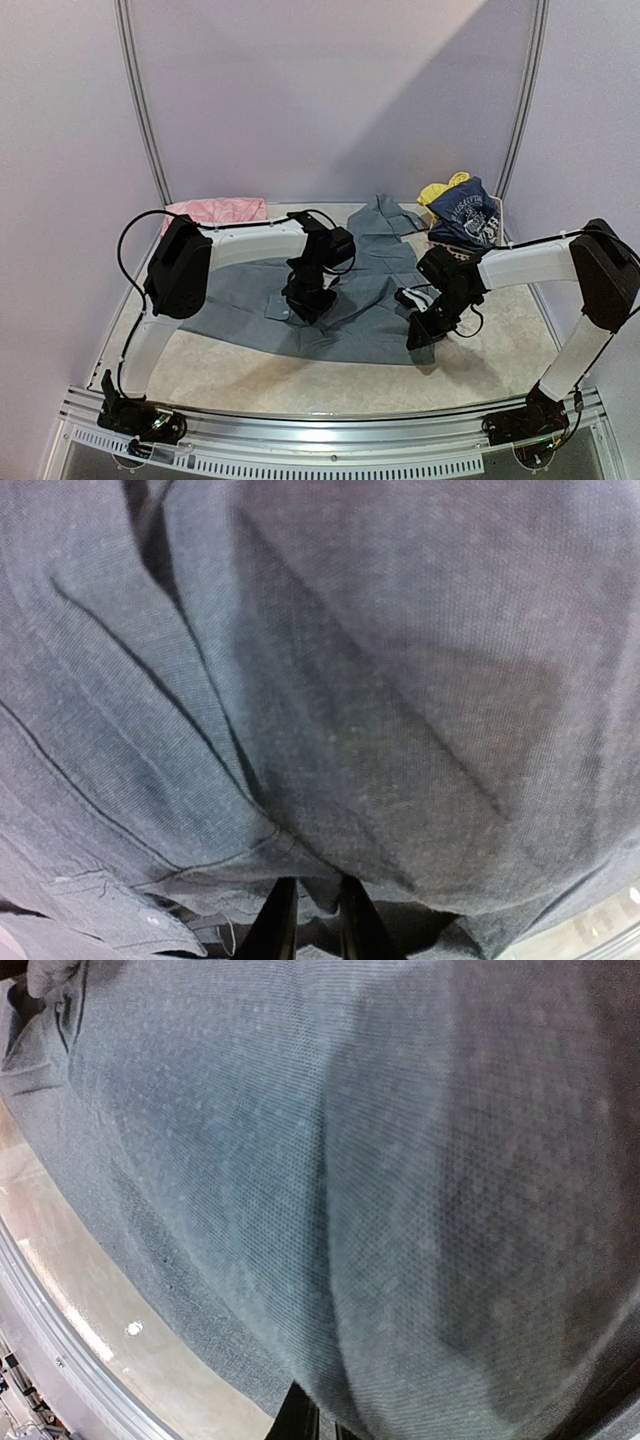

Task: Fold and stack the mixed laundry pile
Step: Adjust the 1/3-folded shirt at the center of the board.

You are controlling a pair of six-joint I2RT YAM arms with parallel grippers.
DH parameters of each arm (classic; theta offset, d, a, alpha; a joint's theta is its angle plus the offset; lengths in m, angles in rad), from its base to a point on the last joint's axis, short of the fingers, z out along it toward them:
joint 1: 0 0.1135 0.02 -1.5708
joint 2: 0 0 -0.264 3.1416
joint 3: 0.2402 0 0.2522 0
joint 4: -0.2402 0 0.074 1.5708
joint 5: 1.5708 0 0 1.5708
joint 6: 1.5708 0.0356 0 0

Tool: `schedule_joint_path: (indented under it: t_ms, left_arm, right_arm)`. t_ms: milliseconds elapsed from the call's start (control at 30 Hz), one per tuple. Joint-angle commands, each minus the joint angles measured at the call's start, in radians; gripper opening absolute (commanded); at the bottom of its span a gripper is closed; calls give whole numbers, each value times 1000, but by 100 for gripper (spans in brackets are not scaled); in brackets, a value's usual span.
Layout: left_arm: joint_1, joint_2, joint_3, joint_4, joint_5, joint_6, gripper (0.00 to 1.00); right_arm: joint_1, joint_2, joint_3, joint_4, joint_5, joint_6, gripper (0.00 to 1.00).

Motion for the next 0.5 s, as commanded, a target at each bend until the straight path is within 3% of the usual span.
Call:
schedule_joint_path:
  t_ms: [0,100,467]
  left_arm:
    - [-16,14,-1,21,-53,13,9]
    - [-16,-5,-12,27,-68,19,0]
    - [-14,-119,-63,19,-148,64,0]
  right_arm:
    - [3,19,-12,6,3,-3,7]
    - [3,20,-12,2,6,-3,7]
    - [3,38,-12,-19,31,-4,5]
